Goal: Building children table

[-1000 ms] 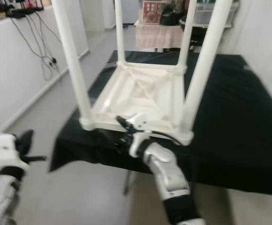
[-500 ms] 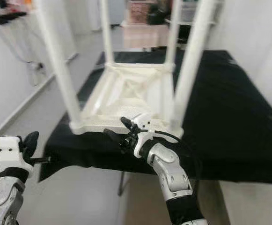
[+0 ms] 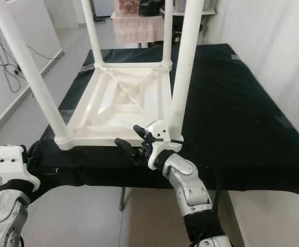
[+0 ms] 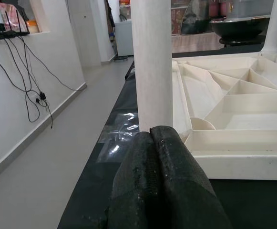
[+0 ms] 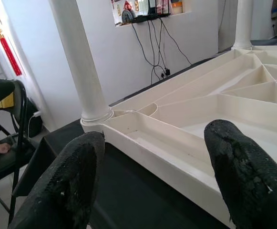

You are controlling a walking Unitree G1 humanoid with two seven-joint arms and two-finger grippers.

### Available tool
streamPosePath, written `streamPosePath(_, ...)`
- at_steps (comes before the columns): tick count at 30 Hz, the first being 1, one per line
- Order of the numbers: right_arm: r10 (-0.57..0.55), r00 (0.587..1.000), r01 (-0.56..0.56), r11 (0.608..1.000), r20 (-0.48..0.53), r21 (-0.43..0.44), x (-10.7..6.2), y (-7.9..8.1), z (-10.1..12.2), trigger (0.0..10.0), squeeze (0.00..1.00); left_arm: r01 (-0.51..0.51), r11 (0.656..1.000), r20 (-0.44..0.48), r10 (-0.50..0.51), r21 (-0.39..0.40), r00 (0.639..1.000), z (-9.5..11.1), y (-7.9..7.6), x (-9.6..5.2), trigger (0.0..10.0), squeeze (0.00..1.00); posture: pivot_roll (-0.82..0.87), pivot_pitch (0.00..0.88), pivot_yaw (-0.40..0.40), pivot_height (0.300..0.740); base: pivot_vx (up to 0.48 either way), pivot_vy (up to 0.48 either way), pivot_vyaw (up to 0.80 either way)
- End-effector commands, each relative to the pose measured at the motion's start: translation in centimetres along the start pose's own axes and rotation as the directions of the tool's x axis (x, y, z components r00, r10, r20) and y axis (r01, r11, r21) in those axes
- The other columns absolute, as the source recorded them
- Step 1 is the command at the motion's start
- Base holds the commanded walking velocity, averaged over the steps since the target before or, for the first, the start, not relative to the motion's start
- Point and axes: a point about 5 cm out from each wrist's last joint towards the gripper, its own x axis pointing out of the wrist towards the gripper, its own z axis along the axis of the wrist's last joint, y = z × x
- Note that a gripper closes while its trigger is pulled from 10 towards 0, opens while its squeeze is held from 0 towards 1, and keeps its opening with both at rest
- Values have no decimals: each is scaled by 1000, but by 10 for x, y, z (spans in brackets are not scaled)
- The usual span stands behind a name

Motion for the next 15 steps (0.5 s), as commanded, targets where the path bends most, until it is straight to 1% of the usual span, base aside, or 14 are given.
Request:
streamPosePath(1, 6, 1000, -6, 1000, -14, 26, 1, 0, -2, 10000, 0, 1, 1000, -20, -1, 15, 1000, -5, 3, -1, 10000, 0, -54, 0, 62, 740, 0, 0, -800)
streamPosePath(6, 12, 1000, -12, 999, -18, 33, 2, 0, -2, 10000, 0, 3, 1000, -20, -3, 15, 1000, -5, 3, -1, 10000, 0, -55, 0, 60, 740, 0, 0, -800)
streamPosePath(15, 6, 1000, -7, 999, 16, 32, 1, 0, 1, 10000, 0, -7, 1000, -11, 8, 14, 1000, -3, 4, 0, 10000, 0, -53, 0, 59, 740, 0, 0, 0)
